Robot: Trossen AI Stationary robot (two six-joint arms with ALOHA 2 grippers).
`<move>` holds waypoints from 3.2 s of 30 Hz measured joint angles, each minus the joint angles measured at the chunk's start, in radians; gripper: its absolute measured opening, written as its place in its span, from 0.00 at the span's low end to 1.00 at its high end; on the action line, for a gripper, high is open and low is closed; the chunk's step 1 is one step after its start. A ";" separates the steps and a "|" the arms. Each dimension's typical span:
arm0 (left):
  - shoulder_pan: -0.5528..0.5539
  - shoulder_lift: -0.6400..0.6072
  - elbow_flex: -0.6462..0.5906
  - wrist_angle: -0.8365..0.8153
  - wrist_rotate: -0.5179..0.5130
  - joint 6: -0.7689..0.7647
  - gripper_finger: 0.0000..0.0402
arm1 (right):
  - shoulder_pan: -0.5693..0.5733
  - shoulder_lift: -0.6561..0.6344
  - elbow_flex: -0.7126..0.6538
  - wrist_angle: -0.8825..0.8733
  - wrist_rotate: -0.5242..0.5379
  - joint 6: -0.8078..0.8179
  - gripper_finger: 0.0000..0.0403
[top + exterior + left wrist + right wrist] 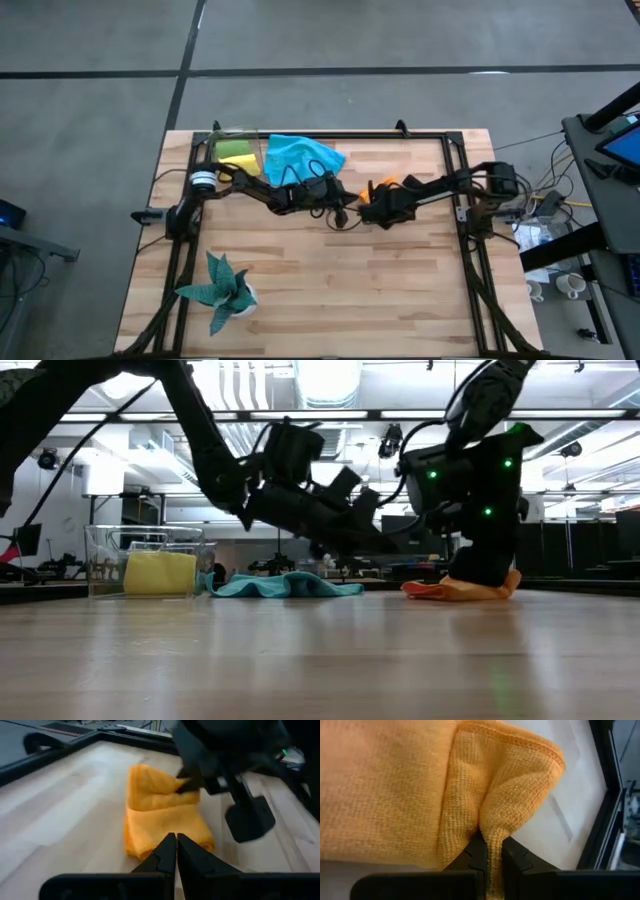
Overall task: Roll microfiber towels into tight, uniform cylinder then place into a basket
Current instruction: Roll the orange microfiber towel
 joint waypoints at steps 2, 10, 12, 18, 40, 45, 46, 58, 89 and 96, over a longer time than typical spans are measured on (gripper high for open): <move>0.008 -0.030 -0.028 0.005 -0.002 0.017 0.00 | 0.015 0.026 0.024 -0.030 0.003 0.009 0.04; 0.037 -0.196 -0.171 0.006 -0.107 0.096 0.00 | 0.069 0.068 0.128 -0.109 0.007 -0.044 0.04; 0.045 -0.226 -0.198 0.006 -0.115 0.097 0.00 | 0.078 0.072 0.158 -0.120 0.008 -0.074 0.04; 0.081 -0.293 -0.263 0.017 -0.118 0.023 0.00 | 0.086 0.129 0.232 -0.213 0.009 -0.143 0.04; 0.104 -0.307 -0.302 0.073 -0.137 0.031 0.00 | 0.214 0.246 0.379 -0.213 0.079 -0.465 0.04; 0.104 -0.307 -0.329 0.159 -0.100 0.118 0.00 | 0.236 0.245 0.373 -0.166 0.079 -0.544 0.04; 0.104 -0.306 -0.340 0.186 -0.093 0.128 0.00 | 0.240 0.245 0.370 -0.165 0.086 -0.545 0.04; 0.123 -0.294 -0.348 0.181 0.028 0.150 0.00 | 0.196 0.089 0.199 -0.109 0.145 -0.473 0.04; -0.008 -0.196 -0.205 -0.133 -0.228 0.477 0.00 | 0.163 -0.041 0.150 0.027 0.131 -0.413 0.04; 0.052 -0.259 -0.261 -0.027 -0.307 0.321 0.00 | 0.174 -0.041 0.120 0.035 0.132 -0.387 0.04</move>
